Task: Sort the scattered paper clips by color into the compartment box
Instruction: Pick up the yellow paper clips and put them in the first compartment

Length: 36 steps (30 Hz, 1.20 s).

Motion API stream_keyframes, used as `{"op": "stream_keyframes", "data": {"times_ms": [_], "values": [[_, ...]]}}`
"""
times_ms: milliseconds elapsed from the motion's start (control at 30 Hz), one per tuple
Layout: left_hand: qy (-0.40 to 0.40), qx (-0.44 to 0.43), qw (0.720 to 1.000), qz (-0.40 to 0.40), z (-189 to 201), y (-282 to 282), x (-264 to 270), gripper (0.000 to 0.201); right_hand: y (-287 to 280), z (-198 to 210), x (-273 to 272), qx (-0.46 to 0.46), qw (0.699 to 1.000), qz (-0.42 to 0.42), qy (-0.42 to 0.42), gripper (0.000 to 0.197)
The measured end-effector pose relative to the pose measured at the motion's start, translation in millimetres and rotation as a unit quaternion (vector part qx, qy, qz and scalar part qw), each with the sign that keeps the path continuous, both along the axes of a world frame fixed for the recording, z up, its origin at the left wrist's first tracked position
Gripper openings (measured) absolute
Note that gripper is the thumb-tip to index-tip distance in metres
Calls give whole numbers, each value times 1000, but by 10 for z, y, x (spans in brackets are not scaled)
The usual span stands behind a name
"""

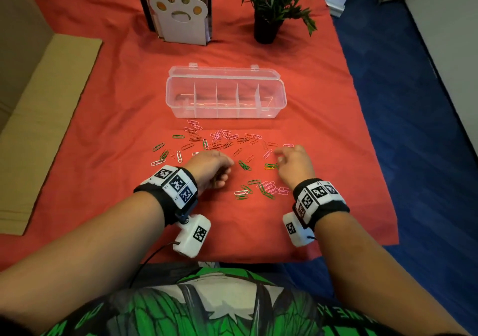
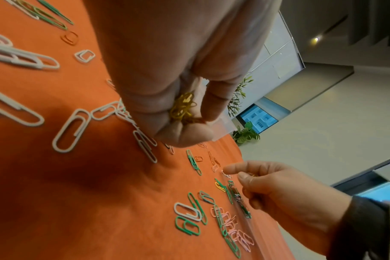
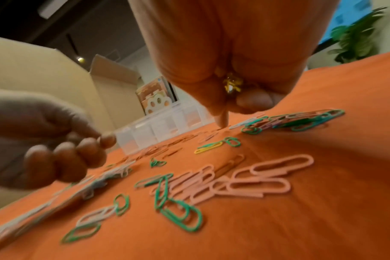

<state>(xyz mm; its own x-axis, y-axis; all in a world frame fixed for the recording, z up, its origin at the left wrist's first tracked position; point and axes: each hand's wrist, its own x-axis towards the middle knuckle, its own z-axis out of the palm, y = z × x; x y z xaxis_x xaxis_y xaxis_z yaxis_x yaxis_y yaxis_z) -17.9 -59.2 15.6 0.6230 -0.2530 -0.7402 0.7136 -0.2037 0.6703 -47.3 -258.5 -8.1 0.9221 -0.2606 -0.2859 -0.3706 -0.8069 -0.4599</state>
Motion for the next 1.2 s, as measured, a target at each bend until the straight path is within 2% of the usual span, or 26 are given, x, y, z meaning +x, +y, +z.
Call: {"op": "stream_keyframes", "data": {"times_ms": [100, 233, 300, 400, 533, 700, 800, 900, 967, 1033, 1133, 1200], "values": [[-8, 14, 1000, 9, -23, 9, -10, 23, -39, 24, 32, 22, 1000, -12, 8, 32], [-19, 8, 1000, 15, -28, 44, 19, 25, 21, 29, -13, 13, 997, 52, 46, 18], [-33, 8, 999, 19, 6, 77, 61, 26, 32, 5, -43, -6, 997, 66, 48, 21], [-49, -6, 998, 30, 147, 160, 224, 27, 6, 8, -50, -37, 998, 42, 20, 36], [-81, -41, 993, 73, 443, 314, 662, 33, 3, 17, -17, -23, 998, 51, -6, 31], [-162, 38, 972, 163, 616, 444, 1195, 32, 69, 63, 0, -13, 998, 54, -6, 23], [-191, 121, 970, 91, 614, 469, 1304, 42, 64, 61, -2, -13, 998, 61, 1, 19], [-226, 143, 961, 69, 587, 409, 1291, 51, 13, 34, -27, -26, 997, 68, -2, 15], [-272, 186, 942, 66, 544, 393, 1228, 51, 8, 10, -47, -43, 996, 81, 13, 10], [-325, 268, 906, 33, 481, 445, 1140, 49, 30, -22, -55, -58, 993, 96, 28, 10], [-401, 380, 829, -90, 321, 573, 1027, 42, 21, -55, -2, -69, 994, 85, 18, 12], [-417, 402, 804, -134, 207, 654, 973, 38, -40, -56, 74, -70, 997, 44, 1, 15]]}}
